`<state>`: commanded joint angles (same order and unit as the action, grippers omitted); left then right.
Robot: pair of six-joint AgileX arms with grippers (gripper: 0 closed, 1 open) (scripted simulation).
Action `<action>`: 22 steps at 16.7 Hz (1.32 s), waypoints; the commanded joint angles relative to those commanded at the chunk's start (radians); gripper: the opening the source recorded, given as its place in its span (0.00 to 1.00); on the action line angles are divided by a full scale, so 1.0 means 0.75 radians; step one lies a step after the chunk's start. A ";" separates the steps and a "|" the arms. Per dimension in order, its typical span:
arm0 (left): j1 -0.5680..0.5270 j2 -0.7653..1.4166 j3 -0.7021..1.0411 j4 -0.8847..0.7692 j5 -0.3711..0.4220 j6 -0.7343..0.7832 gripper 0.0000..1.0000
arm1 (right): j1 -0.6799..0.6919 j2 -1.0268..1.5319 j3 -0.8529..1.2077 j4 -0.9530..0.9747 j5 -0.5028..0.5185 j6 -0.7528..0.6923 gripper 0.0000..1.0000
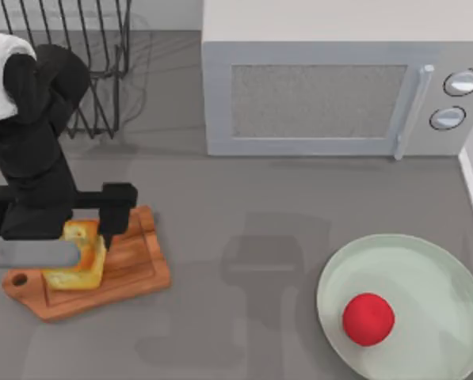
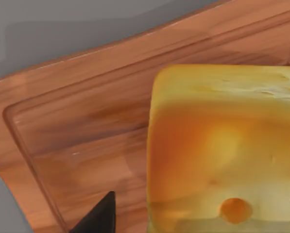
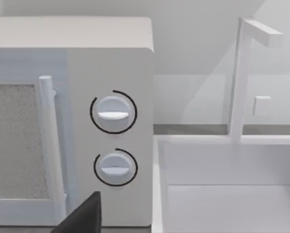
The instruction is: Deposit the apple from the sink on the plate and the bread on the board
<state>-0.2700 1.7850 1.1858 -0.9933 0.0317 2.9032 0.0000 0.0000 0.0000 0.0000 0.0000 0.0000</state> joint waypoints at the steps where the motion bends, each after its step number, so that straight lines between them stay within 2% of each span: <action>1: 0.000 0.000 0.000 0.000 0.000 0.000 1.00 | 0.000 0.000 0.000 0.000 0.000 0.000 1.00; 8: 0.006 -0.013 0.001 0.011 -0.004 -0.012 1.00 | 0.000 0.000 0.000 0.000 0.000 0.000 1.00; 12: 0.050 -0.157 -0.043 0.124 -0.032 -0.200 1.00 | 0.000 0.000 0.000 0.000 0.000 0.000 1.00; 16: 0.114 -0.398 -0.193 0.288 -0.046 -0.604 1.00 | 0.000 0.000 0.000 0.000 0.000 0.000 1.00; 22: 0.216 -0.897 -0.548 0.589 -0.046 -1.492 1.00 | 0.000 0.000 0.000 0.000 0.000 0.000 1.00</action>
<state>-0.1080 1.1120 0.7747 -0.5516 -0.0026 1.7843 0.0000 0.0000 0.0000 0.0000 0.0000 0.0000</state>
